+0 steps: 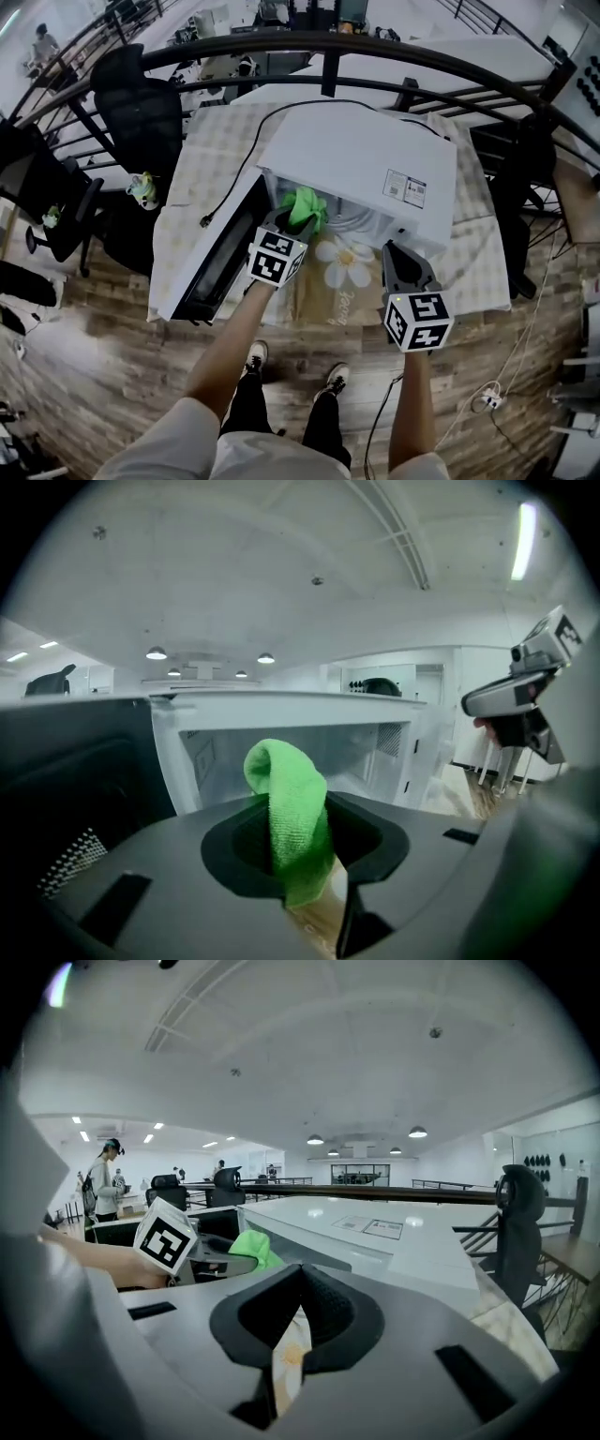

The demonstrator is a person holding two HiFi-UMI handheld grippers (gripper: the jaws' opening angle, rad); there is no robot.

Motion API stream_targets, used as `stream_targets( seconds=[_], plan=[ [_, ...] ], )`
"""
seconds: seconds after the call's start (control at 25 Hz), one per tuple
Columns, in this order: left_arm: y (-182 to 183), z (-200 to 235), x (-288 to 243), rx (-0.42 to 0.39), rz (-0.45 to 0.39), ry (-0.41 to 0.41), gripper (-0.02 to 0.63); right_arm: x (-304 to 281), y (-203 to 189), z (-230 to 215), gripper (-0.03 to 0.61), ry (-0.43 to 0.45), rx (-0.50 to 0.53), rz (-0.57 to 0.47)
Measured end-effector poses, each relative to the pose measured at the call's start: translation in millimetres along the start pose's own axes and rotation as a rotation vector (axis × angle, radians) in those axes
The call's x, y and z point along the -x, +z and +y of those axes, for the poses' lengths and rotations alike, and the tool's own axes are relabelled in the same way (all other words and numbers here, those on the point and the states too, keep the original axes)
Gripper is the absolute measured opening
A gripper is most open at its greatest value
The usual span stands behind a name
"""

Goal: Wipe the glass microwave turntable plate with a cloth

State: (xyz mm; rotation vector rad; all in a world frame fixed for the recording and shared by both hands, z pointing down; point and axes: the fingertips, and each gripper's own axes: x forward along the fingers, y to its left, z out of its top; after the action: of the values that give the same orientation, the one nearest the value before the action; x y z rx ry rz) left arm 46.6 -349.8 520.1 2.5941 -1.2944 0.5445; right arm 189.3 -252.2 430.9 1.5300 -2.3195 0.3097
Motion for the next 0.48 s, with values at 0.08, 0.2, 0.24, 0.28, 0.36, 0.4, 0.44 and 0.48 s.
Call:
stream_targets(
  seconds=[0.08,0.2,0.24,0.28,0.36,0.4,0.44,0.48],
  plan=[
    [-12.8,11.9,-20.2,0.005,0.015,0.044,0.138,-6.9,-9.1,-3.4,0.014,-0.007,-0.001,0.006],
    [-30.3,24.4,-46.0,0.029,0.042,0.083,0.138,-15.2,-27.5,-7.2,0.014,0.008,-0.033,0.024],
    [-36.0,26.3,-52.8,0.031,0.058,0.085,0.138,-16.9,-33.2,-7.6,0.013,0.011,-0.036,0.030],
    [-41.5,27.4,-58.6,0.030,0.078,0.083,0.138,-18.0,-38.1,-7.5,0.012,0.012,-0.034,0.033],
    [-52.5,26.5,-68.8,0.019,0.115,0.074,0.138,-19.3,-48.0,-7.6,0.014,0.012,-0.022,0.044],
    [-56.9,23.2,-72.8,0.015,0.127,0.069,0.138,-19.6,-53.9,-9.0,0.012,0.010,-0.014,0.057],
    [-60.2,18.2,-76.5,0.009,0.133,0.064,0.138,-19.7,-59.6,-11.5,0.014,0.005,-0.006,0.073],
    [-62.7,12.5,-79.7,0.000,0.135,0.059,0.138,-19.4,-64.4,-14.3,0.014,-0.001,0.002,0.086]
  ],
)
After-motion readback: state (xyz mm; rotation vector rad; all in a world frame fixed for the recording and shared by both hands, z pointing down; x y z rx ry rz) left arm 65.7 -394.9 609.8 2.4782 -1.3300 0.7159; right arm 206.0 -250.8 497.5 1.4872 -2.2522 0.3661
